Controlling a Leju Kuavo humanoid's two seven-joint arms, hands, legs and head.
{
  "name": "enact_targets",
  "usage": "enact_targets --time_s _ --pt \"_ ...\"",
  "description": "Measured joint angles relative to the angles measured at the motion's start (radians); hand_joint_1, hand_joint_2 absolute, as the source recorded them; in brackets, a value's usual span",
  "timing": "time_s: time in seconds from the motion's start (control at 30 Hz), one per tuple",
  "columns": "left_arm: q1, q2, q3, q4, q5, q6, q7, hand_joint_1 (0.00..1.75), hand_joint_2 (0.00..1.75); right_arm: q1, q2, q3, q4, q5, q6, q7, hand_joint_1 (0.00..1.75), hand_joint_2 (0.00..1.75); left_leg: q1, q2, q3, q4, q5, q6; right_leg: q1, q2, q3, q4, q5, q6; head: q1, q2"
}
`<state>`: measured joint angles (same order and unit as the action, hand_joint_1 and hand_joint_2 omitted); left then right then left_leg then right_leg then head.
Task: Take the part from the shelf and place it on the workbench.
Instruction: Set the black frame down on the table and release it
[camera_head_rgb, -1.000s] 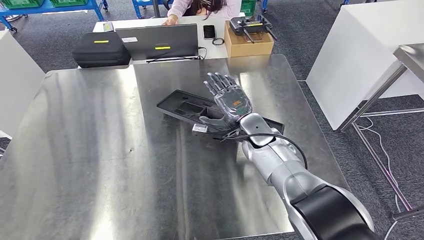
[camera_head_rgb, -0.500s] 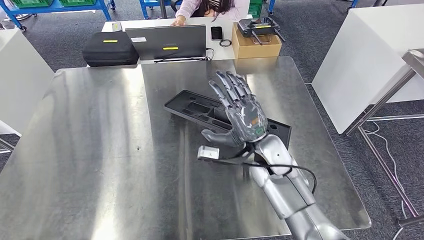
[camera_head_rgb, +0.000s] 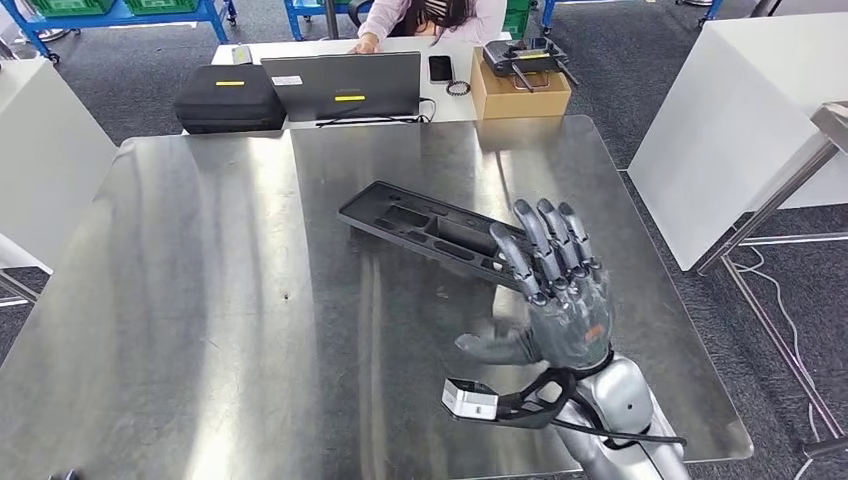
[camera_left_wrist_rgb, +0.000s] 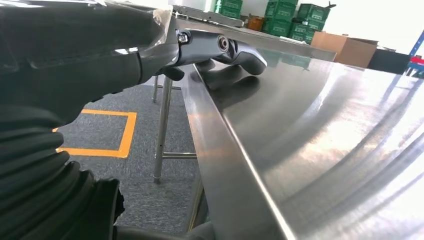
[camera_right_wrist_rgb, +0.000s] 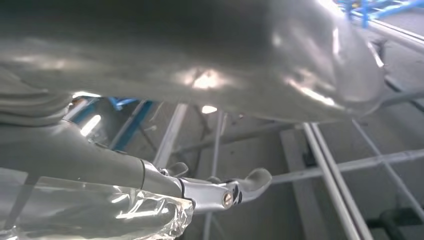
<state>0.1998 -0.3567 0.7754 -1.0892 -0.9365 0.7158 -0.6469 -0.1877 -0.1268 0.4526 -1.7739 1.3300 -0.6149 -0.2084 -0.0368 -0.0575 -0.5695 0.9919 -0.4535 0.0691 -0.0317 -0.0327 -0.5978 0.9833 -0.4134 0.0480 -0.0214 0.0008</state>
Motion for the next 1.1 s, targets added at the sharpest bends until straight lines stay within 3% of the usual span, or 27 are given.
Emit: enact_targets --time_s 0.1,0.13,0.2,0.27,0.3,0.33,0.4,0.47,0.53,0.6,0.63,0.73,0.77,0.8,0.83,0.93,0.97,1.0,1.1 --pt "0.047 -0.001 -0.096 -0.073 -0.054 0.001 0.177 0.00 0.00 0.088 -0.017 -0.041 -0.053 -0.008 -0.010 -0.006 0.00 0.00 0.007 0.001 0.006 -0.017 0.019 0.013 -0.001 0.003 -0.003 0.014 -0.009 0.006 0.000 0.000" --pt "0.065 -0.002 -0.144 -0.108 -0.085 0.001 0.264 0.00 0.00 0.112 -0.021 -0.055 -0.064 -0.017 -0.012 -0.010 0.00 0.00 0.011 0.002 0.007 -0.025 0.027 0.018 -0.001 0.008 -0.015 0.043 -0.029 0.005 0.002 0.000" --pt "0.094 -0.003 -0.244 -0.177 -0.153 0.000 0.440 0.00 0.00 0.153 -0.028 -0.084 -0.077 -0.039 -0.015 -0.019 0.00 0.00 0.016 0.002 -0.002 -0.031 0.040 0.023 -0.002 0.020 -0.064 0.160 -0.102 -0.002 0.006 0.000" --pt "0.122 -0.002 -0.336 -0.235 -0.209 0.000 0.573 0.00 0.00 0.189 -0.034 -0.111 -0.081 -0.062 -0.018 -0.031 0.00 0.00 0.017 0.001 -0.020 -0.031 0.053 0.021 -0.002 0.025 -0.104 0.273 -0.162 -0.001 0.008 0.000" --pt "0.136 -0.002 -0.375 -0.258 -0.229 -0.001 0.615 0.00 0.00 0.205 -0.036 -0.124 -0.082 -0.074 -0.019 -0.037 0.00 0.00 0.019 0.001 -0.032 -0.030 0.060 0.017 -0.002 0.026 -0.096 0.280 -0.170 0.004 0.008 0.000" --pt "0.148 -0.003 -0.412 -0.278 -0.246 -0.003 0.646 0.00 0.00 0.218 -0.037 -0.136 -0.083 -0.086 -0.019 -0.044 0.00 0.00 0.021 0.001 -0.044 -0.027 0.067 0.012 -0.003 0.026 -0.064 0.245 -0.165 0.012 0.009 0.000" --pt "0.166 -0.003 -0.476 -0.313 -0.268 -0.006 0.681 0.00 0.00 0.236 -0.037 -0.157 -0.087 -0.105 -0.020 -0.059 0.00 0.00 0.026 0.001 -0.068 -0.012 0.078 0.000 -0.005 0.023 0.032 0.104 -0.141 0.022 0.008 0.000" --pt "0.180 -0.003 -0.526 -0.338 -0.270 -0.009 0.680 0.00 0.00 0.253 -0.034 -0.176 -0.095 -0.124 -0.021 -0.084 0.00 0.00 0.028 0.000 -0.079 0.006 0.077 -0.015 0.000 0.019 0.082 0.016 -0.120 0.012 0.008 0.000" --pt "0.194 -0.005 -0.563 -0.348 -0.245 -0.011 0.627 0.00 0.00 0.272 -0.027 -0.198 -0.101 -0.146 -0.021 -0.118 0.00 0.00 0.031 -0.001 -0.080 0.009 0.076 -0.032 0.009 0.019 0.079 0.010 -0.105 -0.011 0.008 0.000" --pt "0.201 -0.009 -0.587 -0.347 -0.210 -0.012 0.538 0.00 0.00 0.285 -0.016 -0.216 -0.102 -0.165 -0.021 -0.150 0.00 0.00 0.038 0.009 -0.091 0.019 0.070 -0.044 0.005 0.019 0.071 0.008 -0.085 -0.031 0.008 0.000" --pt "0.199 -0.011 -0.594 -0.346 -0.196 -0.012 0.497 0.00 0.00 0.291 -0.010 -0.223 -0.102 -0.174 -0.021 -0.160 0.00 0.00 0.041 0.020 -0.104 0.045 0.044 -0.050 0.002 0.017 0.065 0.007 -0.073 -0.040 0.006 0.000" --pt "0.177 -0.012 -0.609 -0.339 -0.174 -0.012 0.431 0.00 0.00 0.307 -0.001 -0.237 -0.101 -0.193 -0.021 -0.176 0.00 0.00 0.051 0.051 -0.159 0.226 -0.103 -0.068 0.001 0.011 0.041 0.007 -0.045 -0.051 -0.001 0.000" --pt "0.171 -0.011 -0.611 -0.336 -0.170 -0.012 0.424 0.00 0.00 0.312 0.001 -0.241 -0.101 -0.196 -0.021 -0.178 0.00 0.00 0.054 0.053 -0.165 0.279 -0.136 -0.073 0.001 0.011 0.032 0.008 -0.036 -0.049 -0.001 0.000" --pt "0.168 -0.011 -0.613 -0.334 -0.168 -0.012 0.421 0.00 0.00 0.316 0.002 -0.244 -0.101 -0.197 -0.021 -0.181 0.00 0.00 0.057 0.054 -0.154 0.298 -0.149 -0.076 0.001 0.011 0.024 0.009 -0.028 -0.047 -0.001 0.000" --pt "0.166 -0.011 -0.615 -0.331 -0.167 -0.012 0.420 0.00 0.00 0.320 0.002 -0.247 -0.101 -0.198 -0.021 -0.182 0.00 0.00 0.060 0.055 -0.123 0.277 -0.144 -0.077 0.000 0.013 0.015 0.009 -0.020 -0.043 -0.001 0.000" --pt "0.154 -0.011 -0.619 -0.325 -0.155 -0.012 0.393 0.00 0.00 0.327 0.004 -0.256 -0.101 -0.213 -0.021 -0.197 0.00 0.00 0.064 0.053 0.036 0.076 -0.094 -0.073 0.002 0.017 -0.001 0.011 -0.002 -0.025 -0.001 0.000" --pt "0.149 -0.011 -0.620 -0.322 -0.148 -0.012 0.375 0.00 0.00 0.329 0.005 -0.260 -0.101 -0.223 -0.021 -0.207 0.00 0.00 0.062 0.052 0.068 0.031 -0.085 -0.068 0.004 0.017 -0.003 0.012 0.003 -0.018 0.002 0.000" --pt "0.146 -0.011 -0.619 -0.317 -0.141 -0.012 0.355 0.00 0.00 0.330 0.006 -0.265 -0.101 -0.236 -0.021 -0.220 0.00 0.00 0.057 0.051 0.082 0.010 -0.082 -0.061 0.006 0.016 -0.003 0.011 0.008 -0.010 0.005 0.000" --pt "0.142 -0.012 -0.617 -0.301 -0.126 -0.013 0.309 0.00 0.00 0.337 0.015 -0.281 -0.100 -0.314 -0.021 -0.266 0.00 0.00 0.043 0.054 0.071 0.006 -0.062 -0.031 0.004 0.017 -0.011 0.013 0.014 0.011 0.010 0.000"
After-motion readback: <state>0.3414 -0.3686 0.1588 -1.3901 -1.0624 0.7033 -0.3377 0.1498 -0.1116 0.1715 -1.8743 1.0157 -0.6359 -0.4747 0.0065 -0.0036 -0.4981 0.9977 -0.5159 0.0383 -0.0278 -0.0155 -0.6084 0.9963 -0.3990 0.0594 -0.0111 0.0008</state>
